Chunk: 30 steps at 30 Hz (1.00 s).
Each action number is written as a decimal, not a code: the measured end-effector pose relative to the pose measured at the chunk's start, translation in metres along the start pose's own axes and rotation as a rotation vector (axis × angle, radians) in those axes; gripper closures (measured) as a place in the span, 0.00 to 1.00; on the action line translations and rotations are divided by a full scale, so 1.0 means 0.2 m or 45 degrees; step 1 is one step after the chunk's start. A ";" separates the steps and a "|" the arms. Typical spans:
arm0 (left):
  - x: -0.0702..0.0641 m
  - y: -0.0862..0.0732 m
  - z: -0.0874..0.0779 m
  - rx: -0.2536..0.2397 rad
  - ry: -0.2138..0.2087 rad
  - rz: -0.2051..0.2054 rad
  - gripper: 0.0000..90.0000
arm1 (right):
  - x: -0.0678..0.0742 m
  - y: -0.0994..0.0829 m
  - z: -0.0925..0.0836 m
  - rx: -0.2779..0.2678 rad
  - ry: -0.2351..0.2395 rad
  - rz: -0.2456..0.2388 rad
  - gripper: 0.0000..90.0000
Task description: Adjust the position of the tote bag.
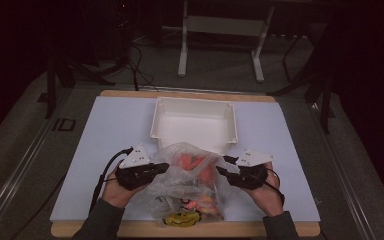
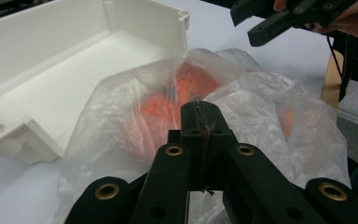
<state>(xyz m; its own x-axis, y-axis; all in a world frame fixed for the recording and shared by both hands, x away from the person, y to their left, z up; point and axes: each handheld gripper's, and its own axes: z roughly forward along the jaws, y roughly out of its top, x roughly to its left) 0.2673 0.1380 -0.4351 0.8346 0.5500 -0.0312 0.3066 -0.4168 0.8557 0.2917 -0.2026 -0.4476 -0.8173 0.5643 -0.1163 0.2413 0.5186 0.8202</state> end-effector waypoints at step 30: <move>0.00 0.16 0.17 0.028 0.015 0.071 1.00 | 0.12 0.09 0.06 -0.058 0.190 -0.071 0.59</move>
<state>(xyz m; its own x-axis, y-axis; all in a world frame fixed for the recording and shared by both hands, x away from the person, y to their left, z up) 0.2936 0.1005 -0.4250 0.8452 0.5340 0.0222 0.2702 -0.4627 0.8444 0.2818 -0.1722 -0.4419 -0.8982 0.4321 -0.0809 0.1720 0.5147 0.8399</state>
